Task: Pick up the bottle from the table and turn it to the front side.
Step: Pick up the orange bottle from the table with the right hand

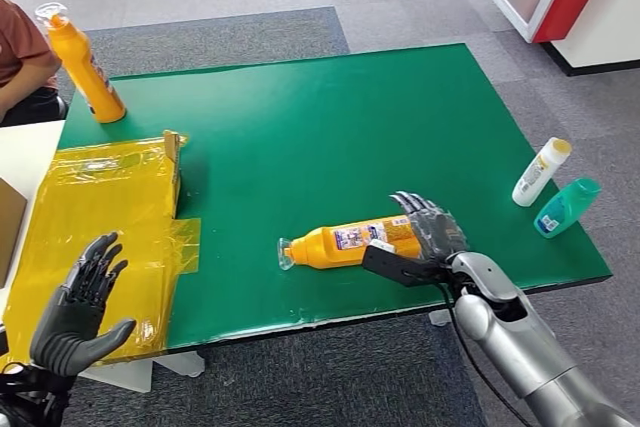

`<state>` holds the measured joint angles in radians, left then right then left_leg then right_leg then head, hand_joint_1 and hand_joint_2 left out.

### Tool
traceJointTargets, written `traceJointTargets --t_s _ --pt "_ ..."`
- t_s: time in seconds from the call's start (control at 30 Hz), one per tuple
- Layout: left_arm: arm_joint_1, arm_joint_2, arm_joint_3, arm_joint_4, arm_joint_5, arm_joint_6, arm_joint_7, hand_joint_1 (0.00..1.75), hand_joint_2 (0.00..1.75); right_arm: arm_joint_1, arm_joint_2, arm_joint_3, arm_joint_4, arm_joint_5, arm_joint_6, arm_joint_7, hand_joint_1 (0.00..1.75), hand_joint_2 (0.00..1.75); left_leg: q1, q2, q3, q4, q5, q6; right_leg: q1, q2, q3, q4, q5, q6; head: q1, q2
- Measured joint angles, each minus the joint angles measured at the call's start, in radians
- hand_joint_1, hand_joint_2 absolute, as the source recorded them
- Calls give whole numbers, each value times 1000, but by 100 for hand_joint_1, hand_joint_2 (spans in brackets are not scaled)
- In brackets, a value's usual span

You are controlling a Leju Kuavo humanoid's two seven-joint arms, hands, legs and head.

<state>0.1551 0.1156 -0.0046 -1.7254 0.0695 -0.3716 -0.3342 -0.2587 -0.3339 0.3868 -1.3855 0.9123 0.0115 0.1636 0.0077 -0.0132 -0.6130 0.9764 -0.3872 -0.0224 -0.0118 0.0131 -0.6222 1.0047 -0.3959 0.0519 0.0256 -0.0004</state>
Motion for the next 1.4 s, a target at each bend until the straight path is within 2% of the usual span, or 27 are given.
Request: traceJointTargets --t_s 0.27,0.53,0.67,0.8,1.07,1.4 --pt "1 -4 14 0 18 -25 -2 0 175 -6 12 17 31 29 14 -1 0 175 0 0 0 0 0 0 0 0 0 0 0 0 0 0" --pt "-11 -20 3 -9 17 -37 4 0 175 -93 38 29 155 73 41 46 0 175 0 0 0 0 1 0 0 0 0 0 1 0 0 0" --pt "-12 -21 0 -11 17 -37 4 0 175 -101 40 30 165 79 45 50 0 175 0 0 0 0 1 0 0 0 0 0 1 0 0 0" --pt "10 -39 -18 -16 39 -35 4 0 175 -132 44 31 235 99 53 59 0 175 0 0 0 0 1 0 0 0 0 0 1 0 0 0" --pt "64 -55 -19 -14 39 -29 -14 0 175 -135 46 27 271 110 56 58 0 175 0 0 -1 0 1 0 0 0 -1 0 0 0 0 0" --pt "55 -56 -20 -14 28 -36 -3 0 175 -143 61 28 305 126 71 48 0 175 0 0 0 0 1 0 0 0 -1 0 1 0 0 0"
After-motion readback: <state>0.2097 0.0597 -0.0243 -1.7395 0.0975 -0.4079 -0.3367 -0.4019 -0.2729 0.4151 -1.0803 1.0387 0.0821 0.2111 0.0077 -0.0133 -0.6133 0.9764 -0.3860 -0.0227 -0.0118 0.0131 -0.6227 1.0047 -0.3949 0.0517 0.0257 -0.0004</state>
